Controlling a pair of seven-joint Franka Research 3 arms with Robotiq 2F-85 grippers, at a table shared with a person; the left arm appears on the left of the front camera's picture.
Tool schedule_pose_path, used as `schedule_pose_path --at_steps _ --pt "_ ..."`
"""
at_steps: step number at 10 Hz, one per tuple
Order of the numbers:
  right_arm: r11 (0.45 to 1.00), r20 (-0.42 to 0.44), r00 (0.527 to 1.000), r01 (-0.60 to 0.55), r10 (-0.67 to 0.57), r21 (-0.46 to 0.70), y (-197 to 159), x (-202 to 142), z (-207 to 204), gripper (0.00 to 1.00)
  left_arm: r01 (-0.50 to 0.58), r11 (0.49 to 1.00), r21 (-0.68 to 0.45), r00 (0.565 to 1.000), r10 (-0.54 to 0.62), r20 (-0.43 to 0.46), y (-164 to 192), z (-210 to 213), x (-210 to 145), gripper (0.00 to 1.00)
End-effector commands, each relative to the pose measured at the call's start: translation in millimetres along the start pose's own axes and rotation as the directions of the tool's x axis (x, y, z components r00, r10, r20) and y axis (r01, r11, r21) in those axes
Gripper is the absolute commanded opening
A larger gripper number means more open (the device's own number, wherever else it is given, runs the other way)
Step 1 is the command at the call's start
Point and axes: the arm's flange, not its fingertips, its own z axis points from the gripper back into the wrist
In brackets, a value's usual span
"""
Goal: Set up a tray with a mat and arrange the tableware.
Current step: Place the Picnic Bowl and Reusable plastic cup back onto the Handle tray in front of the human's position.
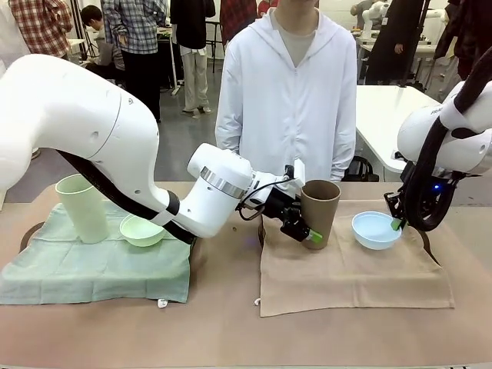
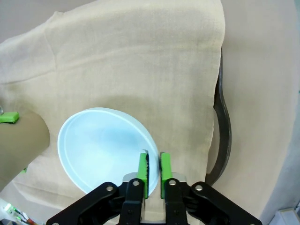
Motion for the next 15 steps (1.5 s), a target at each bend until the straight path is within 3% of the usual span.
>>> schedule_pose_path --at_steps 1,2,3,4,5,7,8,9,13,15 --pt "1.000 0.009 1.000 -0.023 0.023 -0.004 -1 4 0 0.83 -0.002 1.000 0.001 1.000 0.002 0.005 3 2 3 1.00" --pt "1.000 0.007 1.000 -0.029 0.029 -0.007 -1 3 0 0.67 -0.005 1.000 0.005 1.000 0.005 0.004 2 4 4 1.00" --pt "1.000 0.005 1.000 -0.026 0.026 -0.007 -1 3 2 1.00 -0.009 1.000 0.007 1.000 0.009 0.001 2 8 6 1.00" --pt "1.000 0.004 1.000 -0.024 0.024 -0.007 -2 1 5 0.87 -0.019 1.000 0.018 1.000 0.019 -0.002 0 13 6 1.00" --pt "1.000 0.007 1.000 -0.018 0.018 -0.005 -3 1 9 1.00 -0.029 0.999 0.019 1.000 0.029 -0.004 0 19 5 1.00" --pt "1.000 0.014 1.000 -0.015 0.015 -0.004 -7 0 16 1.00 -0.051 0.999 0.011 0.999 0.051 -0.009 -3 30 1 1.00" --pt "1.000 0.014 1.000 -0.018 0.018 -0.005 -9 -3 21 0.89 -0.066 0.998 -0.001 0.998 0.066 -0.021 -7 36 -1 1.00" --pt "1.000 0.016 1.000 -0.021 0.021 0.000 -13 -5 28 0.98 -0.081 0.997 -0.019 0.996 0.080 -0.033 -9 45 -4 1.00" --pt "0.999 0.039 0.999 -0.036 0.036 -0.006 -17 -18 58 1.00 -0.191 0.981 -0.036 0.968 0.182 -0.173 -35 90 -2 1.00" --pt "0.997 0.055 0.996 -0.070 0.071 -0.021 -13 -29 84 1.00 -0.329 0.943 0.057 0.905 0.332 -0.266 -59 121 37 1.00"
